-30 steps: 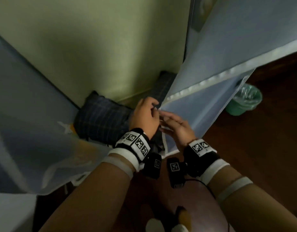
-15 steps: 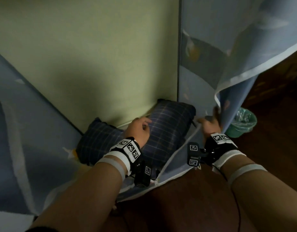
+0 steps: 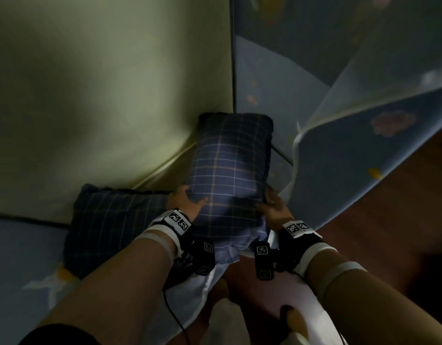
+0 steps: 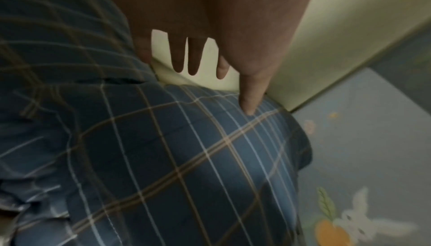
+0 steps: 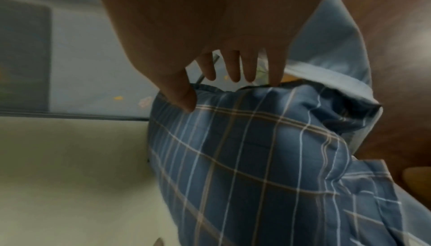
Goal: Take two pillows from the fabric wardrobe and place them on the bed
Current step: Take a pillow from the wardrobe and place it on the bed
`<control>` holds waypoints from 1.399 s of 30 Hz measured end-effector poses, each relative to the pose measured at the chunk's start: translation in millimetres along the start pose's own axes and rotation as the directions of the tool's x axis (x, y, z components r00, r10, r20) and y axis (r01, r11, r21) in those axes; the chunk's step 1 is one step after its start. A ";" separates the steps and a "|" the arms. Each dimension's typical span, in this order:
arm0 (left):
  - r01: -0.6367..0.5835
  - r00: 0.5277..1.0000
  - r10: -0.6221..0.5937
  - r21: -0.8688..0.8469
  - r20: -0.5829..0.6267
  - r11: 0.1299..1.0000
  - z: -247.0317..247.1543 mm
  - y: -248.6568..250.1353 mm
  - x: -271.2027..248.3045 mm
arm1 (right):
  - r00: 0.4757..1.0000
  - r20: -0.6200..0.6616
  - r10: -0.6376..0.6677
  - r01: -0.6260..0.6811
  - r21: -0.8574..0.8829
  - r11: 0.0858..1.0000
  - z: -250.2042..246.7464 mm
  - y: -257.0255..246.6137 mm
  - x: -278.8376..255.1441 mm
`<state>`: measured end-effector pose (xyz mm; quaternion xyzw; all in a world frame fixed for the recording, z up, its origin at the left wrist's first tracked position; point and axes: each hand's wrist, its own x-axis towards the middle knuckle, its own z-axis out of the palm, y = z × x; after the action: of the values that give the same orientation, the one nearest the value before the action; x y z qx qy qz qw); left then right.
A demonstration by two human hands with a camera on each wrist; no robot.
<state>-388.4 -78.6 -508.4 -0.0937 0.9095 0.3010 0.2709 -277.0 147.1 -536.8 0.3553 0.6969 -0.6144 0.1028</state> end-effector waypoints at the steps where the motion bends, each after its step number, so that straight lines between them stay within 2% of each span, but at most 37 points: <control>1: 0.050 0.997 -0.048 -0.037 0.053 0.998 -0.5 -7.8 10.9 | 0.999 -0.027 0.036 -0.036 -0.001 0.999 6.7 7.9 5.4; 4: 0.171 0.977 -0.147 -0.149 0.156 0.974 9.3 -33.2 43.7 | 0.956 -0.128 0.263 -0.264 0.011 0.964 19.9 18.8 12.1; 6: 0.202 0.969 -0.172 -0.169 0.176 0.965 13.0 -41.2 55.4 | 0.926 -0.122 0.358 -0.362 -0.008 0.932 25.9 21.7 14.5; 8: 0.231 0.961 -0.199 -0.157 0.193 0.960 6.5 -35.8 53.0 | 0.905 -0.119 0.408 -0.410 0.011 0.912 31.5 24.3 19.2; 10: 0.258 0.955 -0.212 -0.228 0.209 0.939 4.8 -32.5 54.3 | 0.890 -0.122 0.439 -0.442 -0.002 0.897 34.9 27.6 24.3; 12: 0.261 0.957 -0.201 -0.312 0.212 0.914 7.1 -31.1 55.1 | 0.906 -0.135 0.401 -0.407 -0.019 0.913 38.1 31.8 27.9; 15: 0.186 0.973 -0.117 -0.383 0.197 0.905 9.5 -21.5 46.3 | 0.946 -0.133 0.295 -0.300 -0.012 0.954 39.8 37.7 35.6; 18: 0.098 0.991 -0.050 -0.432 0.122 0.897 3.5 -6.7 30.0 | 0.968 -0.124 0.217 -0.201 0.130 0.971 38.7 30.9 36.5; 21: 0.029 0.999 -0.021 -0.430 0.024 0.902 -9.8 6.8 10.8 | 0.987 -0.109 0.114 -0.095 0.163 0.982 27.7 10.9 26.1; 27: -0.119 0.983 0.034 -0.488 -0.179 0.865 -28.9 40.7 -60.3 | 1.000 -0.010 0.016 -0.013 0.246 0.969 -5.1 -34.2 -19.4; 31: -0.241 0.936 0.045 -0.541 -0.349 0.806 -31.7 50.7 -128.9 | 0.990 0.092 -0.106 0.080 0.249 0.965 -33.1 -50.2 -57.3; 34: -0.296 0.887 0.026 -0.526 -0.460 0.797 -29.7 50.7 -186.6 | 0.960 0.180 -0.216 0.173 0.228 0.958 -53.0 -56.4 -87.1; 39: -0.366 0.785 -0.028 -0.500 -0.619 0.785 -31.3 49.5 -288.9 | 0.867 0.317 -0.385 0.337 0.196 0.921 -69.9 -70.4 -138.5; 42: -0.404 0.678 -0.061 -0.440 -0.733 0.802 -43.0 45.6 -353.6 | 0.781 0.432 -0.452 0.424 0.164 0.890 -71.1 -91.3 -186.0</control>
<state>-126.9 -65.2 -262.7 -0.1893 0.8122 0.5225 -0.1772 -177.8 145.3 -341.6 0.0312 0.6977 -0.7074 0.1083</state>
